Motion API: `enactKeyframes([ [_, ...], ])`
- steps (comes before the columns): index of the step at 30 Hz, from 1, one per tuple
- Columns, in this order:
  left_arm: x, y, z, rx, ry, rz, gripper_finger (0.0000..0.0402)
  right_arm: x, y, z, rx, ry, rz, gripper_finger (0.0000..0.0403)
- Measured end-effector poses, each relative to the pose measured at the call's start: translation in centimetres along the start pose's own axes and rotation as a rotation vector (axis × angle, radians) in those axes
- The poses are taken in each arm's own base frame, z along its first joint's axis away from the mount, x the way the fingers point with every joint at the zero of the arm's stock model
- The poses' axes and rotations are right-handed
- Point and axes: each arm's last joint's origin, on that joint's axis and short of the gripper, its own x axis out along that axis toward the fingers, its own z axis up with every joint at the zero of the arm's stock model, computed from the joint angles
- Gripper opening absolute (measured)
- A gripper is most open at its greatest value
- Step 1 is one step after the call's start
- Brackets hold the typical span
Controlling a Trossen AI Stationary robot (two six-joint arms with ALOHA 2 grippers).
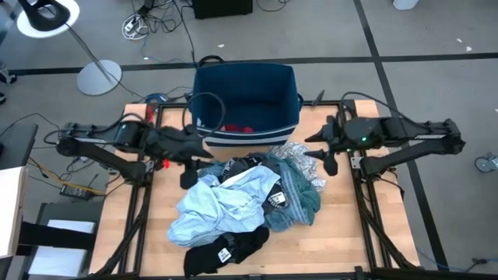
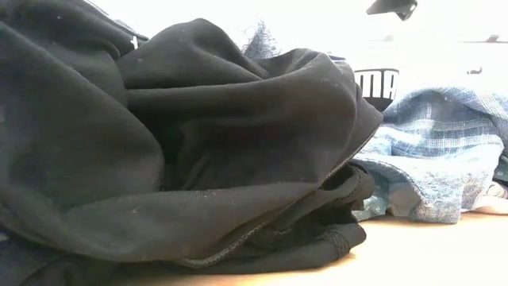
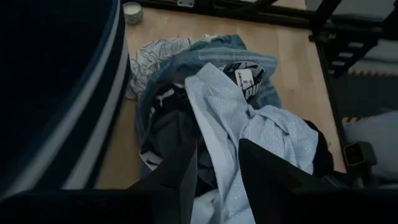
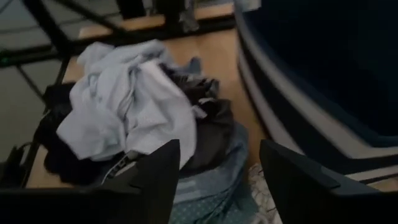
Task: Sort clothes
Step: Put the gray boxer into the blue laundry organizer
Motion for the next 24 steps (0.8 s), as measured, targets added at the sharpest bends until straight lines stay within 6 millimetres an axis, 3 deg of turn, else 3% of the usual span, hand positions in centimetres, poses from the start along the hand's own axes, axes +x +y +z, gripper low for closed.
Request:
enactKeyframes([
  [6,0.2,0.9,-5.0,-0.103,-0.042,-0.012,0.0124,3.3,2.3,0.3,-0.105,0.036,0.094,0.0254],
  [11,-0.1,1.5,-8.1,-0.139,-0.086,-0.017,0.0124,6.1,3.9,0.6,-0.156,0.053,0.121,0.0258],
  [16,-0.7,2.0,-9.6,-0.158,-0.127,-0.026,0.0124,8.0,5.1,1.9,-0.189,0.115,0.120,0.0248],
  [24,-0.8,2.2,-10.5,-0.153,-0.125,-0.012,0.0124,9.0,5.8,3.2,-0.155,0.314,0.072,0.0230],
])
